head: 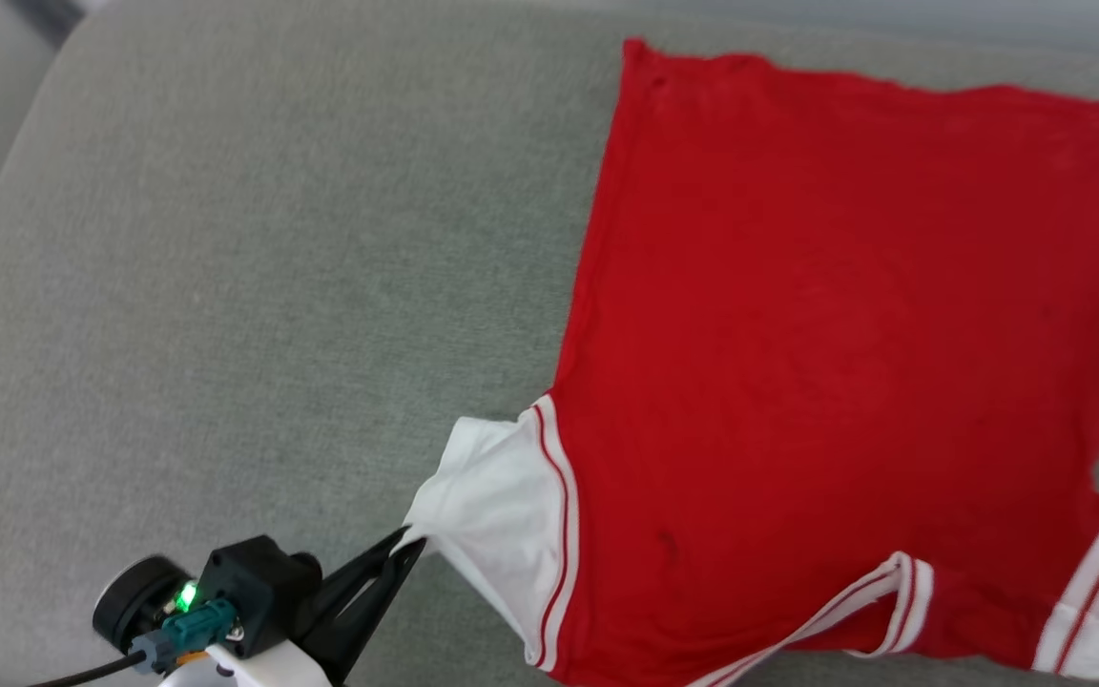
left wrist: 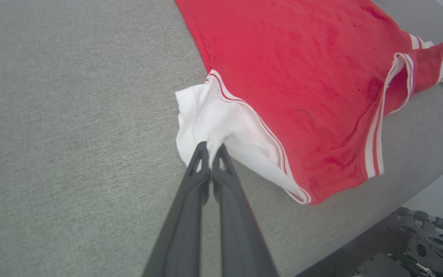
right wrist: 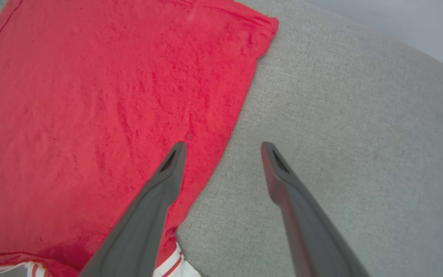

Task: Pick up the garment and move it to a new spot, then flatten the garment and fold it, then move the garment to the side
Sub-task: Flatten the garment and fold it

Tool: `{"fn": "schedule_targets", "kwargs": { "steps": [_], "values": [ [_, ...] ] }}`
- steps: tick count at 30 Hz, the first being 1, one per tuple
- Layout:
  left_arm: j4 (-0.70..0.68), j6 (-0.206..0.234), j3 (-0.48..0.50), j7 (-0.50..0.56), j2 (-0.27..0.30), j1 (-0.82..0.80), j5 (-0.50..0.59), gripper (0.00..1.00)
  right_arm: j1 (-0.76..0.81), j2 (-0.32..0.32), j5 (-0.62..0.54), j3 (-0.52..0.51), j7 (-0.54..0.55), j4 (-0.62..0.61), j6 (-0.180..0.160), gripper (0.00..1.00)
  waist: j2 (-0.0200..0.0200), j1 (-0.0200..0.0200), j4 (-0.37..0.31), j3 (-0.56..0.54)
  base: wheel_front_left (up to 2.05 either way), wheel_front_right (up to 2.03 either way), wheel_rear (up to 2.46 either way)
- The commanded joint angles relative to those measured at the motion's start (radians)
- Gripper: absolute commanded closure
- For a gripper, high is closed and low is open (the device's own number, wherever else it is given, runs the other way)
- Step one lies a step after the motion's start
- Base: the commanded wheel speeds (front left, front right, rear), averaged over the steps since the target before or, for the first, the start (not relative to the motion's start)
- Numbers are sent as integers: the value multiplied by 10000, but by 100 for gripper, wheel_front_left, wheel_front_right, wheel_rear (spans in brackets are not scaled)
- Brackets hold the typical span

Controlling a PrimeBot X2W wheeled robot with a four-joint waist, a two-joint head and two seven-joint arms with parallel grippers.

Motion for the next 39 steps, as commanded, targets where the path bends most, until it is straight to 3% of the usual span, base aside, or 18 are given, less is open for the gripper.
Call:
{"fn": "schedule_targets", "kwargs": {
  "steps": [1, 8, 11, 24, 25, 26, 27, 34, 36, 39],
  "values": [
    [-211, -45, -8, 45, -15, -297, 142, 100, -623, 137, -443, -232, 536, 161, -7, 0, 0, -2, 889, 1008, 0, 0, 0],
    [-931, -228, -317, 237, -439, -981, 630, 100, -2667, 596, -2822, -1177, 2439, 1071, -7, 0, 0, -2, 1863, 2207, 0, 0, 0],
    [-1022, -328, -452, 248, -604, -1179, 776, 100, -3137, 612, -3461, -1554, 2680, 1336, -7, 0, 0, -2, 2150, 2541, 0, 0, 0],
    [-816, -620, -582, 25, -984, -1634, 802, 100, -3030, 818, -4683, -2297, 3334, 1864, -7, 0, 0, -2, 2761, 3304, 0, 0, 0],
    [-774, -631, -585, 9, -998, -1642, 799, 100, -2875, 836, -4677, -2283, 3416, 1893, -7, 32, 0, -2, 2772, 3312, 0, 0, 0],
    [-726, -646, -596, -3, -1011, -1653, 799, 100, -2727, 845, -4655, -2278, 3455, 1911, -7, 83, 0, -2, 2778, 3312, 0, 0, 0],
    [-690, -659, -602, -8, -1024, -1669, 794, 100, -2625, 826, -4619, -2284, 3454, 1914, -7, 100, 0, -2, 2782, 3307, 0, 0, 0],
    [-521, -591, -557, -25, -961, -1670, 797, 100, -2348, 835, -4555, -2363, 3472, 1704, -7, 100, 0, -2, 2592, 3030, 0, 0, 0],
    [-366, -406, -571, 134, -699, -1571, 1083, 100, -1603, 1103, -4412, -2289, 3101, 1623, -7, 100, 0, -2, 1993, 2147, 0, 0, 0],
    [-322, -276, -555, 229, -586, -1400, 1039, 100, -999, 1142, -4185, -2132, 2868, 1552, -7, 100, 0, -2, 1621, 1591, 0, 0, 0]
  ]
}}
